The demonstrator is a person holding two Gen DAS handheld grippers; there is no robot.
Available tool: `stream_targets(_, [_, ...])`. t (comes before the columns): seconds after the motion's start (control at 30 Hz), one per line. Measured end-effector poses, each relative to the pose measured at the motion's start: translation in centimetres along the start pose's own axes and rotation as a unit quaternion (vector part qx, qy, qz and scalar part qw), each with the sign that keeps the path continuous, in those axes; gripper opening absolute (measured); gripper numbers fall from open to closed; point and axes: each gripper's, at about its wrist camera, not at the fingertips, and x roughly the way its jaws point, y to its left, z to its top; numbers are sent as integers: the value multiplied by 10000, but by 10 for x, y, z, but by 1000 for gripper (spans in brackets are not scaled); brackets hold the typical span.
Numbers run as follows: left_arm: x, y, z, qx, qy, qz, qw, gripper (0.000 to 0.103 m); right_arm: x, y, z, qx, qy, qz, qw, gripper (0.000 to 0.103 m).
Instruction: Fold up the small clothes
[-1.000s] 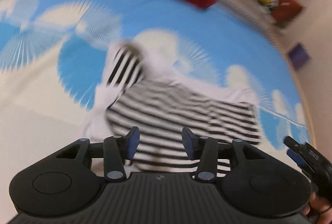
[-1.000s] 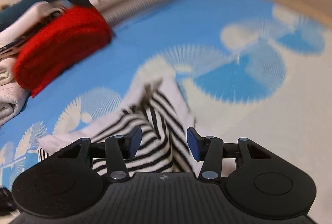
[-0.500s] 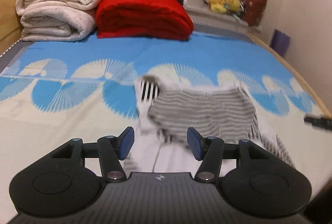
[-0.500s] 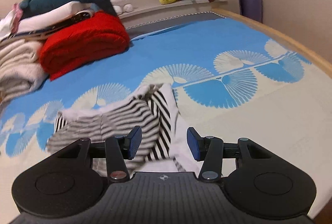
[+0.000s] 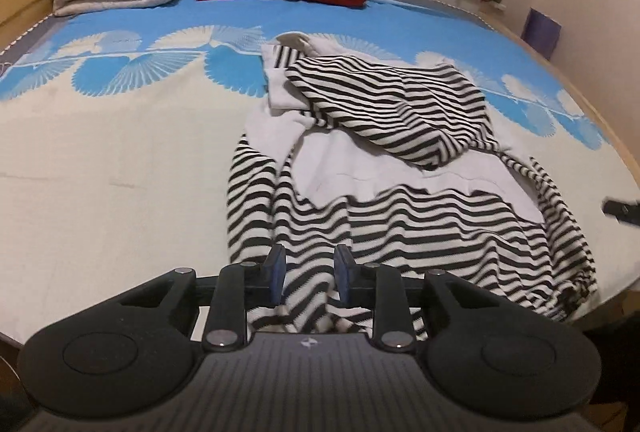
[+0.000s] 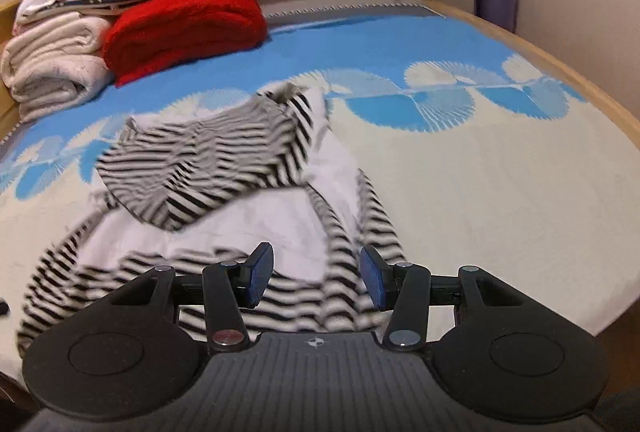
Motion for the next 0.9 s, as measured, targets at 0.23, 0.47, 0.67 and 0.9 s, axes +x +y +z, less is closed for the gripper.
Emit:
stream_targets(0.23, [11,34,5,-1264,399,-449,9902,30,10,-45,-18,631,359,-6,9974,50])
stream_targets(0.47, [24,55,-2,-2030,653,-447,9760,52,25,-75,-32,1301,822,131,9880,53])
stream_targets(0.67, [40,64,-11,-2419,932,-502,9645,72,38,-78,-35,1728,1100,461,9777,72])
stream_targets(0.9, [57,55,-17,-2440,1181,-624,9605,76,58,-66,-42,1693,1438,542,9735,75])
